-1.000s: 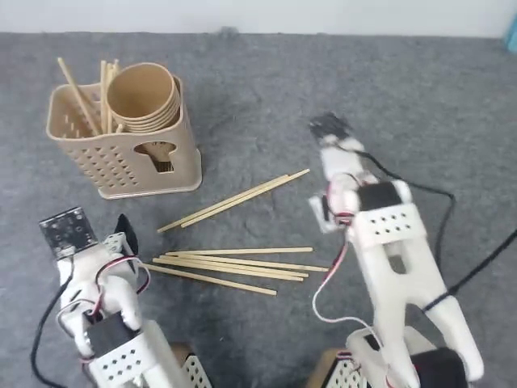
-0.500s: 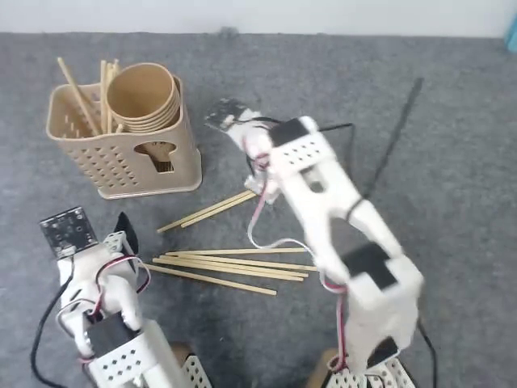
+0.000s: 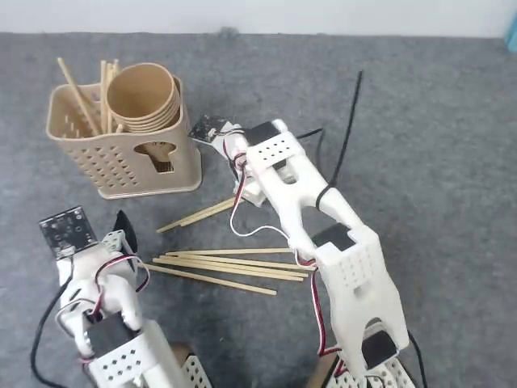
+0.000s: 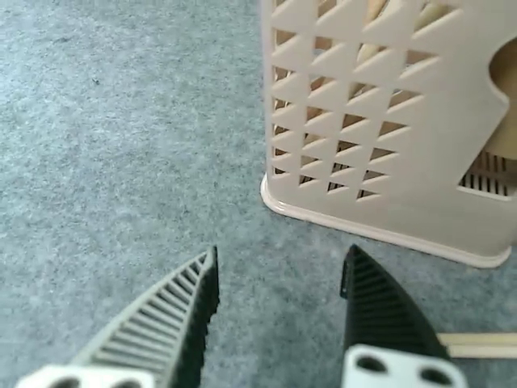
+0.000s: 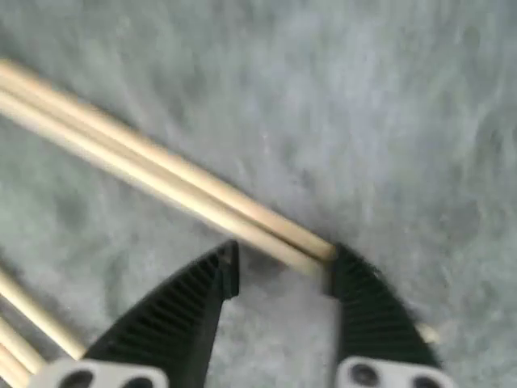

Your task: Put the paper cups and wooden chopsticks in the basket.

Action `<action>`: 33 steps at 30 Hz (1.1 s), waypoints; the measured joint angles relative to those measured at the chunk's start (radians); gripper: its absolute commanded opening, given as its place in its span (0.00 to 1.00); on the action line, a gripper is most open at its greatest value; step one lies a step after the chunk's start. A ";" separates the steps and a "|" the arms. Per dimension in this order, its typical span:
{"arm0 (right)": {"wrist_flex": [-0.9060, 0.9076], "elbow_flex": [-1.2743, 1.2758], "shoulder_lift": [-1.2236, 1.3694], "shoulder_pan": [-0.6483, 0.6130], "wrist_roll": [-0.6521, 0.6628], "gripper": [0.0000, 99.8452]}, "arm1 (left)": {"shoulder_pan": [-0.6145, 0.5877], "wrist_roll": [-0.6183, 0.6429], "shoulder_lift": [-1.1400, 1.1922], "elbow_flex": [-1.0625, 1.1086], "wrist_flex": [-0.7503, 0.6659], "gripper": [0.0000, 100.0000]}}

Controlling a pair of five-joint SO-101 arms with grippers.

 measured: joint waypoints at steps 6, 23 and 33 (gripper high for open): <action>0.080 0.018 -0.017 -0.002 0.005 0.01 | 0.002 -0.026 0.000 0.000 0.000 0.24; 0.364 0.055 -0.417 -0.011 -0.009 0.07 | 0.002 -0.035 0.000 0.000 0.000 0.24; -0.003 0.292 -0.287 -0.095 -0.110 0.12 | -0.012 -0.035 0.000 0.000 0.000 0.24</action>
